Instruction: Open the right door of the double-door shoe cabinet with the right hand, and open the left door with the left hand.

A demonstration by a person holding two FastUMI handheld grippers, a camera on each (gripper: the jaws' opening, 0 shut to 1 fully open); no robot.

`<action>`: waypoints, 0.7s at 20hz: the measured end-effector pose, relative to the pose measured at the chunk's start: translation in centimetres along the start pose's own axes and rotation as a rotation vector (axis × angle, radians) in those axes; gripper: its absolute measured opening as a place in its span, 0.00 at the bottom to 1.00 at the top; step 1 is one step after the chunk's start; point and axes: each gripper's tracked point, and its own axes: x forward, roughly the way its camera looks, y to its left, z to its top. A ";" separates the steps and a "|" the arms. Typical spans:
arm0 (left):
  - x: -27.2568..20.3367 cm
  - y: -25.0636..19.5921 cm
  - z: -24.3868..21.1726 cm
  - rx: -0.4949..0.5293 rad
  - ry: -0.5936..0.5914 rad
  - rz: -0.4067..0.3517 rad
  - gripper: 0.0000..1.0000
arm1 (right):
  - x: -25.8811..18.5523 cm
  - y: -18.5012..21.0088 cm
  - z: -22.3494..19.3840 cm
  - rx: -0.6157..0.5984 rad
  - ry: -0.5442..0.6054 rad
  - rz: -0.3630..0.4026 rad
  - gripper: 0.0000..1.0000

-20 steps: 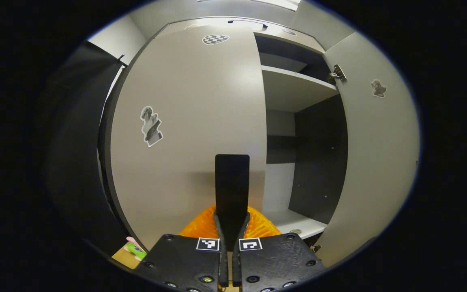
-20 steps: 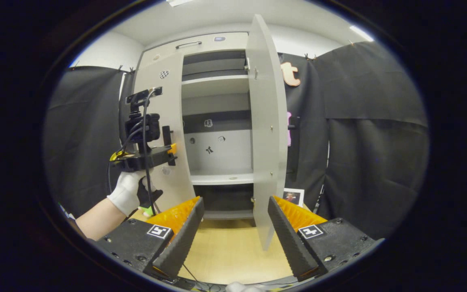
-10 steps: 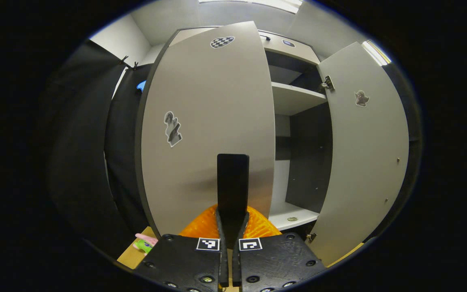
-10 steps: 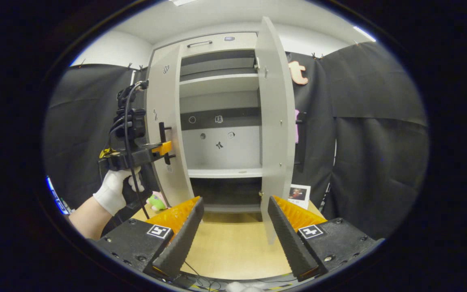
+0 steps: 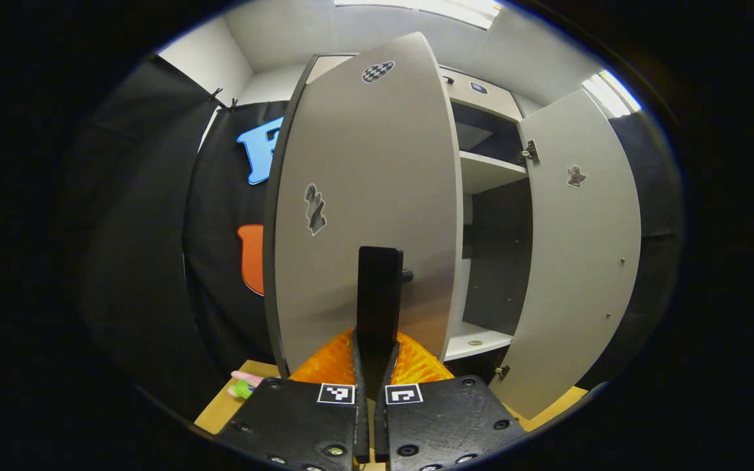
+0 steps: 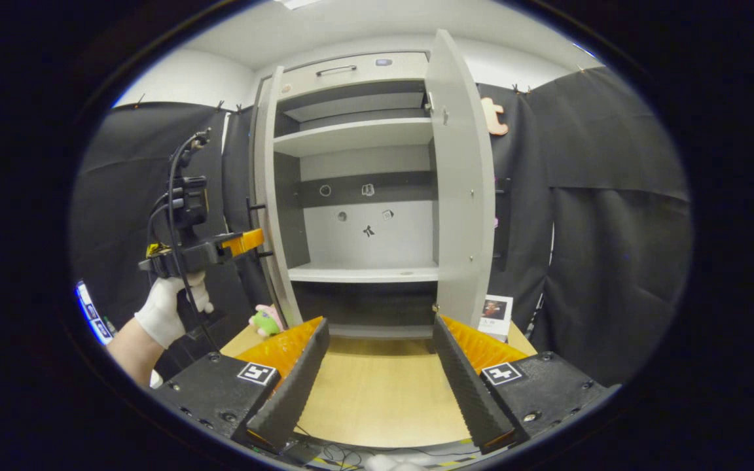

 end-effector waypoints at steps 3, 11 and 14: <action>-1.0 1.6 0.0 0.008 -0.002 0.021 0.02 | 0.0 0.8 -0.5 0.006 0.007 0.015 0.99; -3.4 7.3 0.0 0.022 -0.011 0.122 0.00 | 0.3 3.7 -1.2 -0.009 0.018 0.069 0.99; -4.1 9.0 0.3 0.017 -0.018 0.134 0.00 | 0.1 4.5 -1.1 -0.013 0.012 0.085 0.99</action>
